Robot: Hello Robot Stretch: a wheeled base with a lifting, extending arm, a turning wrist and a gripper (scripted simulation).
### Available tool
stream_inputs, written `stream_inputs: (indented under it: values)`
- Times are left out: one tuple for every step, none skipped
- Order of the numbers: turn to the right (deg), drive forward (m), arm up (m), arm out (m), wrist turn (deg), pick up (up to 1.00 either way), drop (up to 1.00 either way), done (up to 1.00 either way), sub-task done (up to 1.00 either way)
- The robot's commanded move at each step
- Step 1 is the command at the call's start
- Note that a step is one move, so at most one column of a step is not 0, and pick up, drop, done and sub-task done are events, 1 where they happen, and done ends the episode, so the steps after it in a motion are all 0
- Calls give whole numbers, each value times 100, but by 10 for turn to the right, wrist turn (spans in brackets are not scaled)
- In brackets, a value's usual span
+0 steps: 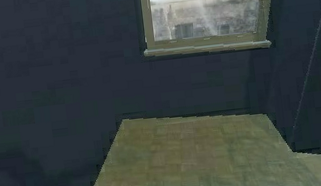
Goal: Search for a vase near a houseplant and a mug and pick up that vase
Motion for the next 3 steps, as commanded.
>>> stream_inputs:
  values:
    - [0, 0, 0, 0, 450, 0, 0, 0, 0]
    - [0, 0, 0, 0, 300, 0, 0, 0, 0]
    - [0, 0, -26, 0, 0, 0, 0, 0, 0]
